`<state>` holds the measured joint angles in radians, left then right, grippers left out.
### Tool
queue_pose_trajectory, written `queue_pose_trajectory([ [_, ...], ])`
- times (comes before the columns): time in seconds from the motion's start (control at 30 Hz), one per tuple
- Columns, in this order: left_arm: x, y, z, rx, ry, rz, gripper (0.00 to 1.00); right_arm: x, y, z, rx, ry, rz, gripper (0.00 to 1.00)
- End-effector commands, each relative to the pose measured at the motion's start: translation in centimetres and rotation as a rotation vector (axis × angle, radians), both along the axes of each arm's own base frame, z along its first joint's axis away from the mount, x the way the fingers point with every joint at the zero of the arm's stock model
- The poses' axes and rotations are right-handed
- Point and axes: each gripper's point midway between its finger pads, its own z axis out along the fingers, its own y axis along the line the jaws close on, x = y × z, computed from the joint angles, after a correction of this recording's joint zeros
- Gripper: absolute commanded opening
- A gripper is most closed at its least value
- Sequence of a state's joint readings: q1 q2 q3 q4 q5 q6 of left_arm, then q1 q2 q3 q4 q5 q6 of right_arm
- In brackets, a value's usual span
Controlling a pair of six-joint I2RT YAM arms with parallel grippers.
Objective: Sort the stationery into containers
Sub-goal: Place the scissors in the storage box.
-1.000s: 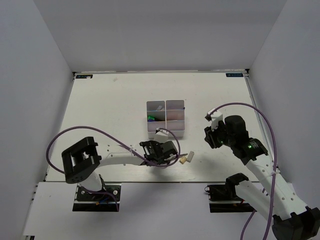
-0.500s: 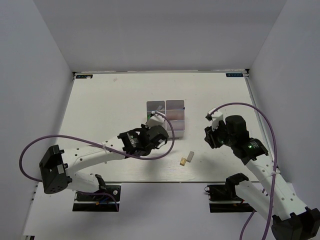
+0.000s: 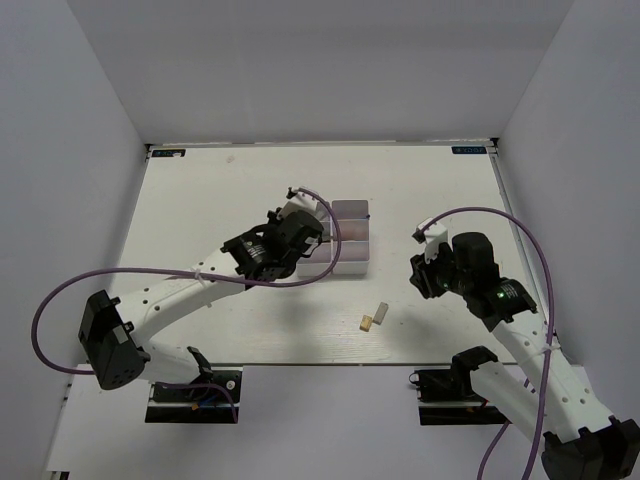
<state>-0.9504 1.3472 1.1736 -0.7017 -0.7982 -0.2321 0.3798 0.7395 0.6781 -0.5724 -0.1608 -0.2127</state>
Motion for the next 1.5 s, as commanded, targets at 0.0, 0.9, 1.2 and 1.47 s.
queue_pose_trajectory([
  [0.0,0.3,1.3,0.5,0.042,-0.009,0.018,0.0,0.2,0.1,0.4,0.025,-0.021,-0.005,0.43],
  [0.9,0.2,0.9,-3.0,0.099,0.104,0.001,0.0,0.3,0.1,0.5,0.028,-0.026,-0.004,0.44],
  [1.2,2.1,-1.2,-2.5,0.137,0.11,-0.032,0.0,0.2,-0.1,0.5,0.03,-0.027,-0.011,0.45],
  [1.47,4.2,-3.4,-2.2,0.167,0.135,-0.051,0.13,0.2,-0.3,0.6,0.03,-0.032,-0.019,0.45],
])
